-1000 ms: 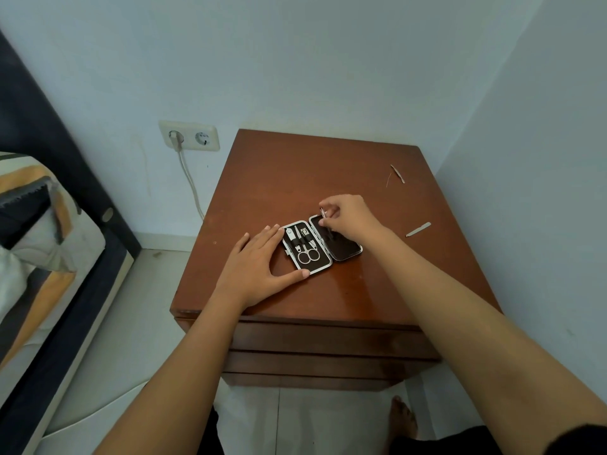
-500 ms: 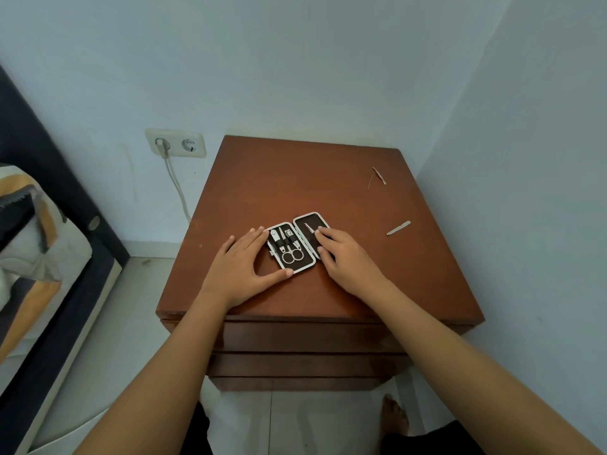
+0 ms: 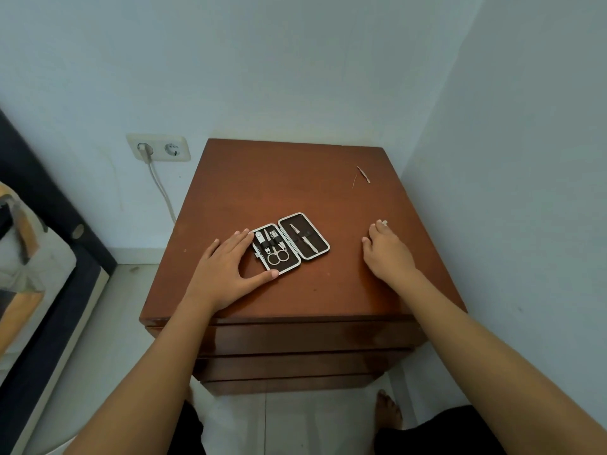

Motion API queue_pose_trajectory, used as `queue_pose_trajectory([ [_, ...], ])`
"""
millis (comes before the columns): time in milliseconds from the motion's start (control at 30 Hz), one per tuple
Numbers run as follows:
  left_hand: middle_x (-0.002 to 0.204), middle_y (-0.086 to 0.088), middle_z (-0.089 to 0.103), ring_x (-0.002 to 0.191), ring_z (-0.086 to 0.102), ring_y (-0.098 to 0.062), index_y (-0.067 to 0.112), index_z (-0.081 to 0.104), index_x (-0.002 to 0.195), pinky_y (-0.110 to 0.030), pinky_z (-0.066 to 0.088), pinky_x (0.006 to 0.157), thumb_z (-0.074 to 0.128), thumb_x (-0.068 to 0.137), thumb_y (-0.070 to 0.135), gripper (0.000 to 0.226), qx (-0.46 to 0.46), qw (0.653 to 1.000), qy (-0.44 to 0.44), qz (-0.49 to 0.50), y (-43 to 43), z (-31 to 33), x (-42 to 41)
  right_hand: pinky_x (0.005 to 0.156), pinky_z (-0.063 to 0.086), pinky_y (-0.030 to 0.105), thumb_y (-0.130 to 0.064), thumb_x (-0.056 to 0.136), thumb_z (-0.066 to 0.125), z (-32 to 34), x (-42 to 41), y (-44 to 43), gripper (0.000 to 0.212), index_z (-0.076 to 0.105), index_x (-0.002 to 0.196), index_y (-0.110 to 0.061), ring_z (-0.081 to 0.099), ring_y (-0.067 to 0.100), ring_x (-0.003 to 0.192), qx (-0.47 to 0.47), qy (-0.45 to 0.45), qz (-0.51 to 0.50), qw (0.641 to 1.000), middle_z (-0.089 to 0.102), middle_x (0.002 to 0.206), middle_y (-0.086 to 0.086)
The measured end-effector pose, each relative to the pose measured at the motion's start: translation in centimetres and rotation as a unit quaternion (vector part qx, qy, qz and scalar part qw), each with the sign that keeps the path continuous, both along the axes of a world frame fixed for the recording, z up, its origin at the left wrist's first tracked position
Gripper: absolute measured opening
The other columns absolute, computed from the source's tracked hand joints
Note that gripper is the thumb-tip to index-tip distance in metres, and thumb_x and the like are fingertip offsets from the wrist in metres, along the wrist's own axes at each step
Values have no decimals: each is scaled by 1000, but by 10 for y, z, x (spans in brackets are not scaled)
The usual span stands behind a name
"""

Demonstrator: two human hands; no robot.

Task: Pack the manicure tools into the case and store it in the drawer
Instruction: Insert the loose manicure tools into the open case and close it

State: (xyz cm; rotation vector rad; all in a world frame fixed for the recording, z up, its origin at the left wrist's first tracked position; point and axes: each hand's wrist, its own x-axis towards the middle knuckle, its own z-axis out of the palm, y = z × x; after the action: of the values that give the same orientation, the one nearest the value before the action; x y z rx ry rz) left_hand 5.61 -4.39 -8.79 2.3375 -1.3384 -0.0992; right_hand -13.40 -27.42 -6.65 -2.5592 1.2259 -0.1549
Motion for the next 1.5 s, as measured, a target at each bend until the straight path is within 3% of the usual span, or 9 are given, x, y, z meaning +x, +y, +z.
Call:
queue_pose_trajectory([
  [167,155,7,24,142,15,-4,25,25,146,-32,6,116,33,62,85,103,0,1000,3,3,0,0,-1,108,34,39,-9,94,38,-6,7,16,37,49,127,3,33,31,137,-14,-24,18,999,41,144,19],
  [300,155,7,23,142,15,-4,25,25,146,-33,6,117,33,63,85,104,2,1000,3,2,0,0,-1,92,45,37,-11,90,54,4,3,9,25,65,111,-3,53,31,112,-25,-71,36,997,60,117,14],
  [500,155,7,23,142,15,-4,25,25,146,-33,6,117,33,63,85,103,2,1000,0,3,0,-1,-1,70,40,27,-9,82,66,18,4,-5,4,69,81,-9,53,20,81,38,-83,56,994,55,86,5],
  [600,155,7,23,142,15,-4,25,25,146,-33,6,117,33,63,85,103,1,1000,0,4,0,-2,0,66,36,23,-12,82,66,20,5,-11,3,69,83,-11,49,15,78,60,-59,76,994,51,86,2],
  [1000,155,6,23,142,15,-5,25,25,146,-33,6,116,34,64,85,102,-1,1000,1,0,0,-2,0,81,36,30,-19,92,53,15,6,-11,9,55,84,-16,46,22,97,52,2,95,994,49,97,3],
  [1133,155,7,23,142,15,-4,25,26,146,-34,6,117,35,63,85,103,-2,1000,5,1,0,-3,1,71,39,27,-13,90,55,18,9,13,4,56,87,-11,51,20,82,93,-101,81,987,56,89,5],
  [1233,155,8,23,142,15,-3,26,26,146,-33,6,117,36,64,85,102,-4,1000,4,1,0,-3,1,63,41,8,-7,84,63,18,21,41,4,64,86,-9,53,13,70,131,-208,90,965,61,78,3],
  [1400,155,7,23,142,14,-3,25,26,146,-33,5,116,35,64,85,102,-2,1000,4,1,0,-3,0,61,37,-2,-12,82,66,6,37,64,9,73,88,-10,48,1,61,92,-214,74,970,59,82,2],
  [1500,155,8,24,142,15,-4,25,26,146,-34,6,117,35,63,86,103,-3,1000,1,2,0,-3,1,65,37,9,-14,84,64,2,42,66,13,74,93,-11,50,7,65,73,-205,80,973,57,87,5],
])
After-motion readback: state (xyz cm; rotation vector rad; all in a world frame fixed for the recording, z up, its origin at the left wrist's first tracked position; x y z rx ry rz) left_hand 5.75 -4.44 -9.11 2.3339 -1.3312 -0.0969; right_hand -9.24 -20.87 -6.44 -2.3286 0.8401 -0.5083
